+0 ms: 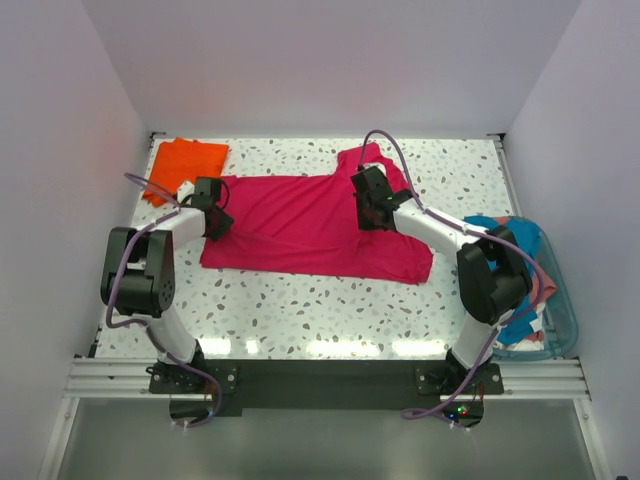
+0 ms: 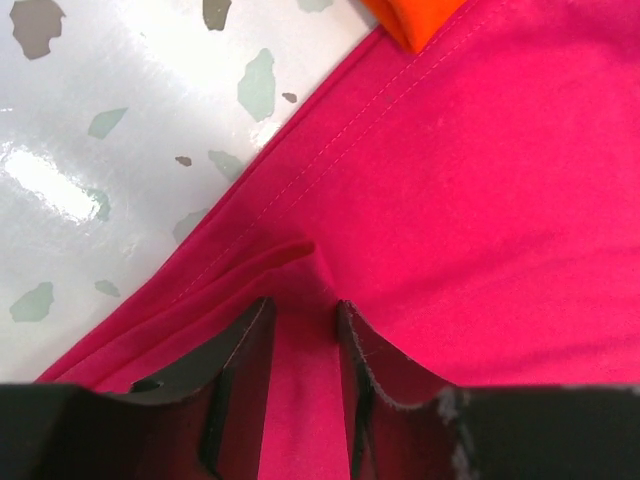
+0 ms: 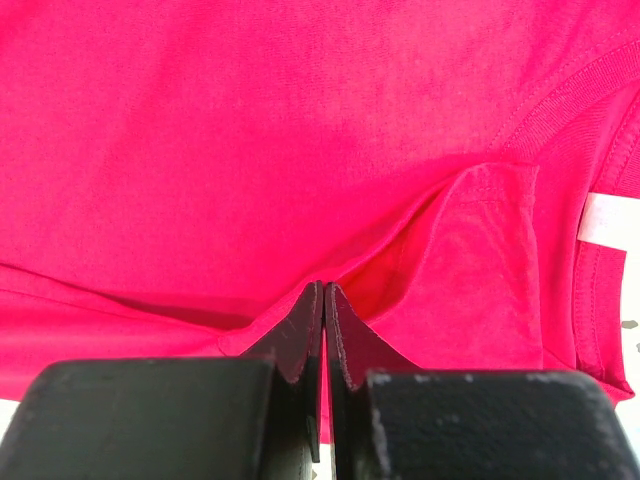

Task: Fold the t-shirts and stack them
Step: Fold the tshirt

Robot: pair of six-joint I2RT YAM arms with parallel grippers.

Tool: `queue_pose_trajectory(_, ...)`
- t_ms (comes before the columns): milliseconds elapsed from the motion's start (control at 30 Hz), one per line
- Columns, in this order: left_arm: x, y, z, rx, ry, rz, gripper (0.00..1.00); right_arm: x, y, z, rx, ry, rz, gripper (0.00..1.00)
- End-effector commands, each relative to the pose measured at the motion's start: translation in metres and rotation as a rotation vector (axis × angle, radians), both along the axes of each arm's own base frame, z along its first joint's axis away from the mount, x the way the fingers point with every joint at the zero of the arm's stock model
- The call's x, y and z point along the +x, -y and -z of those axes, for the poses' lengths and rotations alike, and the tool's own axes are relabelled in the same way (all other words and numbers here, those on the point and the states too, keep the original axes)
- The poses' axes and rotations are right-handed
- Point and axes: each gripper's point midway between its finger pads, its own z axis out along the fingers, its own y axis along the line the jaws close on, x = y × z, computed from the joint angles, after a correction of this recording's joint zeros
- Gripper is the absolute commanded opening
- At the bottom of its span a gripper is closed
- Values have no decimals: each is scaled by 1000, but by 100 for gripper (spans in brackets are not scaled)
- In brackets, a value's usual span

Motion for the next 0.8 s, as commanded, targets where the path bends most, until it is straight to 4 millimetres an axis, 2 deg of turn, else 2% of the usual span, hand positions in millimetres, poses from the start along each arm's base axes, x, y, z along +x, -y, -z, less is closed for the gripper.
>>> queue_pose_trajectory(0, 13, -7, -10, 11, 36, -40, 34, 13, -7, -22, 25, 77, -1, 0)
queue_pose_trajectory(133, 12, -7, -12, 8, 37, -44, 18, 13, -6, -21, 24, 78, 3, 0)
queue_pose_trajectory(433, 11, -7, -29, 10, 75, -40, 2, 15, -2, -27, 19, 107, 15, 0)
queue_pose_trajectory(767, 9, -10, -50, 21, 119, -34, 0, 16, 2, -32, 3, 132, 11, 0)
